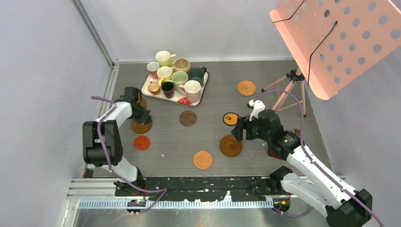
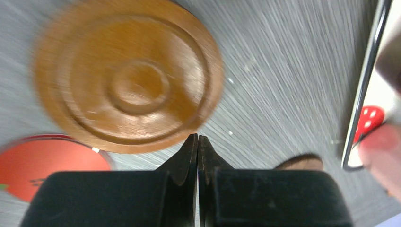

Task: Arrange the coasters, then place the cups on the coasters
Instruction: Move the coaster to the corner of the board.

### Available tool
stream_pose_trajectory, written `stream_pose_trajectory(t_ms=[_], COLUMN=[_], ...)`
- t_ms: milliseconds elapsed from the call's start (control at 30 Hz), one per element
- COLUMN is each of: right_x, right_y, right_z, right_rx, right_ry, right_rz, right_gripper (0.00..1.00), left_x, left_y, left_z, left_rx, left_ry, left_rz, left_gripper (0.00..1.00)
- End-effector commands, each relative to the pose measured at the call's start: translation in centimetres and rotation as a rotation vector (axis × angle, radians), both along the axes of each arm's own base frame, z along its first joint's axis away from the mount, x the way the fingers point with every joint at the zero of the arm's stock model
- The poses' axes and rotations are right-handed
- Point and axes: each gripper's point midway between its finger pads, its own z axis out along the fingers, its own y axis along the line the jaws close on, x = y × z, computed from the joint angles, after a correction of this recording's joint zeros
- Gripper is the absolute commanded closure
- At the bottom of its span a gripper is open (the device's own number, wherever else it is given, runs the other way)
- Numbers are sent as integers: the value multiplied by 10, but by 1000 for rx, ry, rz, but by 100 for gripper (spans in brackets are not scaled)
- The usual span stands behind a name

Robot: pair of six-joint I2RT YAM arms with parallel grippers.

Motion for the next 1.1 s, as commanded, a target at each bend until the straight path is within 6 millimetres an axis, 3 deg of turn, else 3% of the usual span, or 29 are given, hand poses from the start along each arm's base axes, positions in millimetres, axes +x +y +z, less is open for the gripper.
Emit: stream_pose_trajectory(t_ms=[0, 67, 200, 567, 1067], right_x=[5, 4, 3, 3, -1], right_y=[2, 1, 1, 1, -4], right_z=[23, 23, 24, 30, 41], right_rx=[27, 31, 35, 43, 54], right_ry=[-73, -75, -84, -104, -137], right_rz=[-1, -2, 0, 6, -6], right_gripper=[20, 20, 20, 20, 20], left_x=[22, 25, 25, 4, 9], left_y=[-44, -56, -61, -35, -25], left_z=[4, 0, -6, -2, -3], left_rx=[-55, -93, -120, 5, -77], left_ry=[-95, -104, -102, 89, 125], left_rz=[-104, -127, -119, -57, 66], left_gripper=[100, 100, 100, 100, 100])
